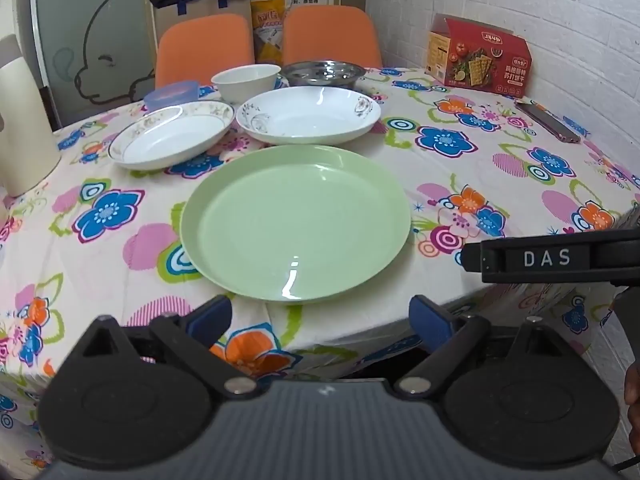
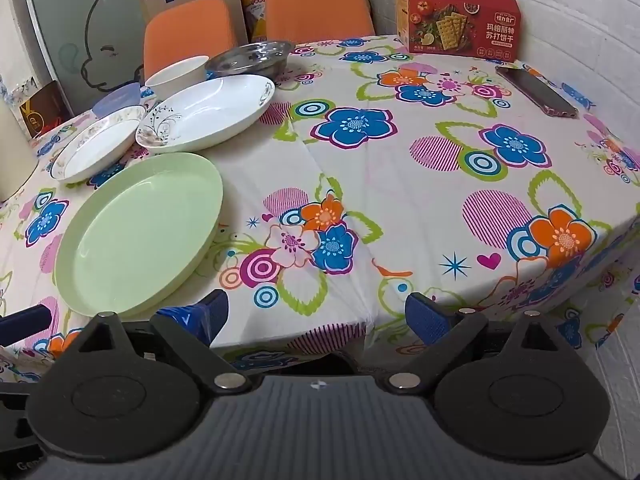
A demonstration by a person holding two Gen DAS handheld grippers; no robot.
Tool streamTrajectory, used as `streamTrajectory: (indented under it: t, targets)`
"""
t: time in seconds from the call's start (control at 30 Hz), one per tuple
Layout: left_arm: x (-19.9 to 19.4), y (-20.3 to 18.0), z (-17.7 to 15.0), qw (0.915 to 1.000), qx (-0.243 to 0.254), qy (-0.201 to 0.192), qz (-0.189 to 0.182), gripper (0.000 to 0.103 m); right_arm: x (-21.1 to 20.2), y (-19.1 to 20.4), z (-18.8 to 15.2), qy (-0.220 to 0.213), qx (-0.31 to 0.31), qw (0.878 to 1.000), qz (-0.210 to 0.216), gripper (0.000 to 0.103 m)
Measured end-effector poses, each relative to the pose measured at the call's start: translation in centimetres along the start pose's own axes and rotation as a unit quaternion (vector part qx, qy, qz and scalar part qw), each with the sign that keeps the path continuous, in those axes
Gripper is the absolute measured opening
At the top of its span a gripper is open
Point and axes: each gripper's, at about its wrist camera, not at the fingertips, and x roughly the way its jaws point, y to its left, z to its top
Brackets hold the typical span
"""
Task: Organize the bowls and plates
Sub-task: 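Move both tools toward the light-green plate on the tablecloth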
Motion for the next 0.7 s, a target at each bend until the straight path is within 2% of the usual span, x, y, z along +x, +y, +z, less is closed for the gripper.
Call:
streamTrajectory:
  t: [0.7]
  targets:
    - [-0.6,0.5,-0.1,0.9999,-0.01,-0.01,0.0,0.091,-0.4,0.8,0.3,-0.003,-0.013,1.0,0.018,0.083]
